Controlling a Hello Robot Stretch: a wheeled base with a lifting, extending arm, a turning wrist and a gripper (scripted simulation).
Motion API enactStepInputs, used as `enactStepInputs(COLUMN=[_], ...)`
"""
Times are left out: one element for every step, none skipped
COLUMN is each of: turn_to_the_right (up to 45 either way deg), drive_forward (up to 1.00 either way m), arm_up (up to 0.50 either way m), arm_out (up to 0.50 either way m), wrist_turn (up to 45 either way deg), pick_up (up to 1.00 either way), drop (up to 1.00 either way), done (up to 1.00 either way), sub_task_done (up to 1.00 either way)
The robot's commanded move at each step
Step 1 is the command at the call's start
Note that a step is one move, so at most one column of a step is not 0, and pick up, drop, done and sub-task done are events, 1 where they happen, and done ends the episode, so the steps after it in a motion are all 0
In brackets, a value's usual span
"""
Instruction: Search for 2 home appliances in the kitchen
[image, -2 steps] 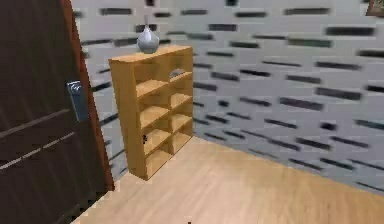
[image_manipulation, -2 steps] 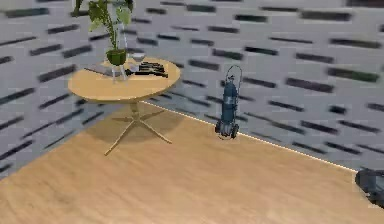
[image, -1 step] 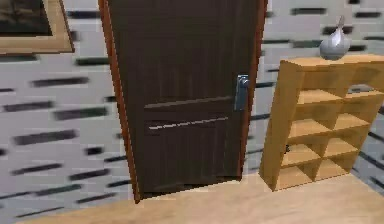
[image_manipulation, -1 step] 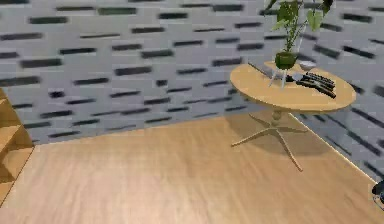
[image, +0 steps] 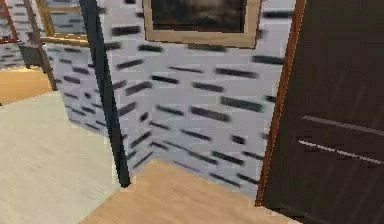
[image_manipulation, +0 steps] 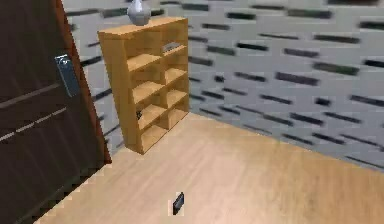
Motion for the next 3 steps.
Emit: enactStepInputs(turn_to_the_right=[-45.0, -15.0, 0.0], drive_forward=[0.0, 0.0, 1.0], arm_up=[0.0, 0.0, 0.0], arm_out=[0.0, 0.0, 0.0], wrist_turn=[0.0, 0.0, 0.0], pick_up=[0.0, 0.0, 0.0], drop=[0.0, 0.0, 0.0], done=[0.0, 0.0, 0.0], sub_task_done=[0.0, 0.0, 0.0])
